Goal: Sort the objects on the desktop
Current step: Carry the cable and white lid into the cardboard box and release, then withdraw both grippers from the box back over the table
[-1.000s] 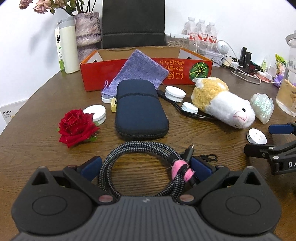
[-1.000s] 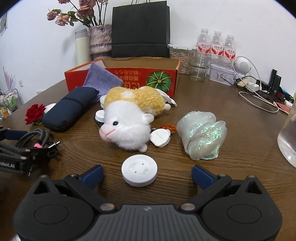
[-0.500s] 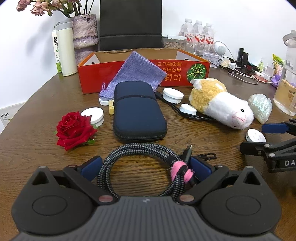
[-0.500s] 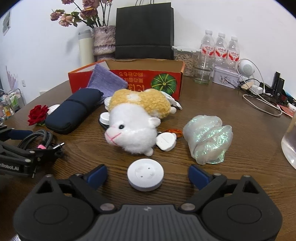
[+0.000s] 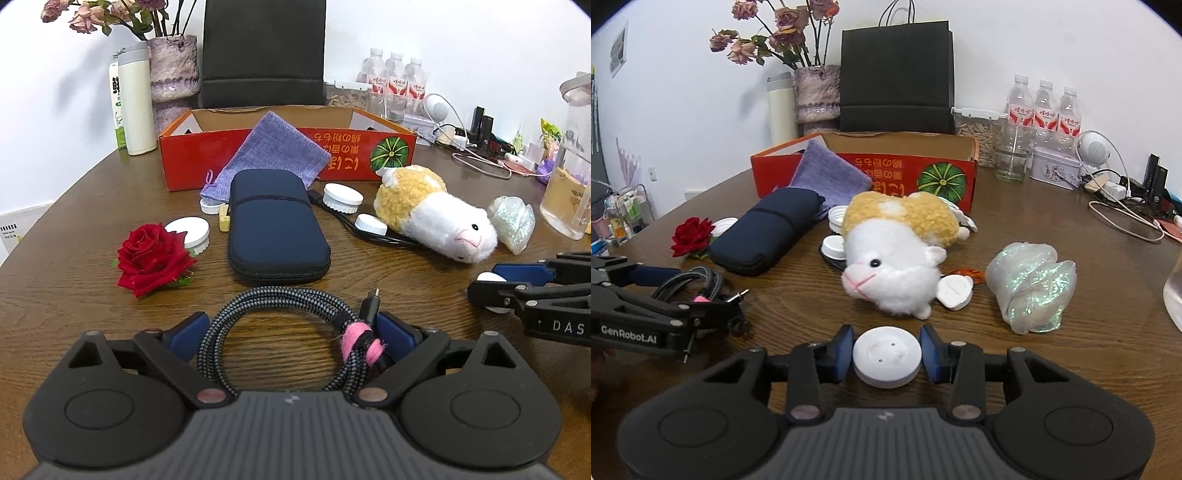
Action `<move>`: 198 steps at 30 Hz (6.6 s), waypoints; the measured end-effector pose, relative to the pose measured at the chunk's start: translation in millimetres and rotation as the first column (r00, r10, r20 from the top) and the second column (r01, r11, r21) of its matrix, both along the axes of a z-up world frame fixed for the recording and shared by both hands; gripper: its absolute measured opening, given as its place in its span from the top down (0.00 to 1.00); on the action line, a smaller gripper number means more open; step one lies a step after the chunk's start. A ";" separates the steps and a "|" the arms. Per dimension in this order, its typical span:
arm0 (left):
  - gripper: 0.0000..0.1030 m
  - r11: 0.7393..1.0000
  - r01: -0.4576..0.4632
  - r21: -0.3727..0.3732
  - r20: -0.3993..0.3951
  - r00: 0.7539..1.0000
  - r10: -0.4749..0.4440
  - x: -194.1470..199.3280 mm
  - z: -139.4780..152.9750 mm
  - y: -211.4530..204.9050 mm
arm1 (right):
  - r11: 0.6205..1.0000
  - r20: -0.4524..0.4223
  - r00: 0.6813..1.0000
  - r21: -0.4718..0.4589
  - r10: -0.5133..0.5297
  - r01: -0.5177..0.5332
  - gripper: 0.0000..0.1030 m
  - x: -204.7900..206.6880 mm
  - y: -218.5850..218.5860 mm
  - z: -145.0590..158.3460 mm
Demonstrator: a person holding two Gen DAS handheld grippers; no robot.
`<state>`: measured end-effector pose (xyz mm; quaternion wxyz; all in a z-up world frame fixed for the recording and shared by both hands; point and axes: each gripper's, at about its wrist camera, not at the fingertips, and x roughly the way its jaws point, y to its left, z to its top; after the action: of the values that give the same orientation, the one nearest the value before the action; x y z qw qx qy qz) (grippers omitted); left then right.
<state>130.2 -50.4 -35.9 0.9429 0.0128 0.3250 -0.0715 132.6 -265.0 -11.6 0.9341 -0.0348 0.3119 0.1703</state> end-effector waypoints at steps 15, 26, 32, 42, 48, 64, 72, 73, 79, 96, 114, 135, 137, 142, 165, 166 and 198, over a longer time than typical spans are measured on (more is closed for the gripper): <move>0.10 1.000 0.013 -0.020 0.094 0.996 -0.011 -15.1 16.1 5.5 | 0.999 0.079 0.997 0.044 -0.017 0.013 0.63 -16.1 2.0 8.0; 0.10 0.999 0.029 -0.046 0.180 0.984 -0.020 -22.3 38.5 12.1 | 0.996 0.149 0.989 0.089 -0.016 0.003 0.63 -19.5 4.3 27.6; 0.10 0.998 0.025 -0.063 0.243 0.970 -0.009 -11.2 59.0 18.3 | 0.995 0.200 0.980 0.097 -0.009 -0.011 0.63 -11.6 12.4 45.5; 0.10 0.996 0.023 -0.086 0.340 0.940 0.008 36.6 94.0 20.0 | 0.992 0.293 0.956 0.124 -0.020 -0.018 0.63 39.5 32.5 82.5; 0.10 0.992 0.018 -0.123 0.364 0.931 0.028 85.2 109.9 22.1 | 0.988 0.335 0.942 0.152 -0.035 -0.018 0.63 86.4 47.5 104.2; 0.10 0.983 -0.043 -0.180 0.335 0.937 0.103 207.4 107.4 22.4 | 0.982 0.292 0.953 0.185 -0.083 0.029 0.63 210.3 55.9 109.7; 0.10 0.982 -0.090 -0.166 0.264 0.955 0.132 253.2 93.0 26.8 | 0.986 0.234 0.968 0.161 -0.091 0.054 0.63 254.1 64.1 95.7; 0.10 0.982 -0.095 -0.162 0.255 0.957 0.135 257.7 90.7 27.1 | 0.986 0.226 0.970 0.154 -0.093 0.058 0.63 259.0 65.1 94.0; 0.10 0.983 -0.118 -0.141 0.188 0.972 0.143 279.1 74.4 29.0 | 0.988 0.160 0.983 0.139 -0.091 0.069 0.63 282.4 67.1 80.0; 0.09 0.986 -0.141 -0.094 0.079 0.986 0.149 292.8 51.2 28.7 | 0.993 0.047 0.996 0.099 -0.071 0.066 0.63 295.4 73.5 53.8; 0.00 0.970 -0.236 -0.062 0.104 0.965 0.241 289.3 56.5 33.0 | 0.987 0.007 0.992 0.101 -0.124 0.122 0.00 299.2 67.3 52.6; 0.00 0.965 -0.245 -0.096 0.164 0.952 0.259 271.0 70.8 32.3 | 0.988 0.063 0.991 0.104 -0.121 0.114 0.00 282.9 69.3 68.7; 0.00 0.964 -0.245 -0.103 0.173 0.950 0.260 265.9 72.8 33.0 | 0.988 0.077 0.990 0.103 -0.121 0.113 0.00 278.9 69.6 71.8; 0.00 0.962 -0.244 -0.122 0.187 0.946 0.263 252.3 77.6 35.4 | 0.990 0.113 0.987 0.098 -0.115 0.104 0.00 266.1 71.2 79.6; 0.00 0.958 -0.228 -0.172 0.217 0.940 0.262 159.4 93.1 37.4 | 0.992 0.174 0.980 0.103 -0.096 0.079 0.00 178.2 63.4 93.6; 0.00 0.958 -0.228 -0.172 0.218 0.940 0.263 155.2 93.4 37.4 | 0.992 0.176 0.980 0.103 -0.094 0.077 0.00 173.4 63.2 94.0; 0.00 0.977 -0.200 -0.077 0.250 0.945 0.213 28.3 77.4 54.9 | 0.997 0.206 0.977 0.060 -0.051 0.039 0.00 19.3 41.7 61.7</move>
<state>158.5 4.5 41.5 0.9793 -0.0360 0.1980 0.0216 151.9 -223.3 50.1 0.9658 -0.0192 0.2084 0.1531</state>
